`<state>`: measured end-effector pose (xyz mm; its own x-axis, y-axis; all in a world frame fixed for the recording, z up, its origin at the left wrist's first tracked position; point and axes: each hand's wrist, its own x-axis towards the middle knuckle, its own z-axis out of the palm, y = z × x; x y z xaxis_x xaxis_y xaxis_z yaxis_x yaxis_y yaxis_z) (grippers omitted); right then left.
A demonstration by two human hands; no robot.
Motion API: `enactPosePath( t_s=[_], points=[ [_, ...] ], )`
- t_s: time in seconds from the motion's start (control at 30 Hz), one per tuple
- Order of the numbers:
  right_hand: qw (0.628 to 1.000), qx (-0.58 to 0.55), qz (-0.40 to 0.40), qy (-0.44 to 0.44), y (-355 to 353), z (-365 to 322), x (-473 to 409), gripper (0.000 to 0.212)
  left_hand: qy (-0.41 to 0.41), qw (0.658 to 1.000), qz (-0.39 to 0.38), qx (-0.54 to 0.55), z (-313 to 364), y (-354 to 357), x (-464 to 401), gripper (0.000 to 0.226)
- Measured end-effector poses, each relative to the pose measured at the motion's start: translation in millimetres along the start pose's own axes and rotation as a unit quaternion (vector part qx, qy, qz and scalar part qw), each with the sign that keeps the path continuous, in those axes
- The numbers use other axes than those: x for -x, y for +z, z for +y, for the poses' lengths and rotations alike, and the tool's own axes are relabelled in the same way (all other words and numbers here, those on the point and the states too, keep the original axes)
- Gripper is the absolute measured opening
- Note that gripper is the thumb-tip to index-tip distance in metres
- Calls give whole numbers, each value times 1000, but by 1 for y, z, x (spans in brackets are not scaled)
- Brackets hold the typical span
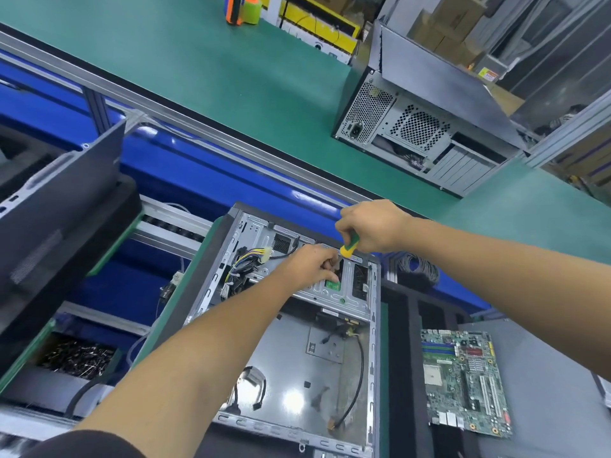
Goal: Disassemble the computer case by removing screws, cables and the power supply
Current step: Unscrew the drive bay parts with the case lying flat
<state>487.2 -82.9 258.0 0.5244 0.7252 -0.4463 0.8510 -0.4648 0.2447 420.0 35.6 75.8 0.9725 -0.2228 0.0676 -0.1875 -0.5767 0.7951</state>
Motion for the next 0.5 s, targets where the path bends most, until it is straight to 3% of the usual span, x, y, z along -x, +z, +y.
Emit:
enactPosePath(
  t_s=[0.1, 0.2, 0.27, 0.37, 0.43, 0.5],
  points=[
    [999, 36, 6, -36, 5, 0, -1, 28, -4, 1000, -2, -3, 2, -3, 0, 27],
    [999, -32, 9, -20, 7, 4, 6, 29, 1, 1000, 3, -16, 2, -3, 1, 26],
    [989, -142, 0, 30, 2, 6, 10, 25, 2, 1000, 3, -24, 2, -2, 1, 26],
    [943, -287, -46, 160, -7, 0, 5, 14, -2, 999, 1, -34, 3, -2, 1, 26],
    [899, -335, -113, 260, -12, -3, 1, 25, -5, 1000, 3, -30, 3, -2, 1, 26],
    [882, -337, -149, 295, -15, -5, -1, 28, -4, 1000, 3, -28, 3, -2, 1, 26]
  ],
)
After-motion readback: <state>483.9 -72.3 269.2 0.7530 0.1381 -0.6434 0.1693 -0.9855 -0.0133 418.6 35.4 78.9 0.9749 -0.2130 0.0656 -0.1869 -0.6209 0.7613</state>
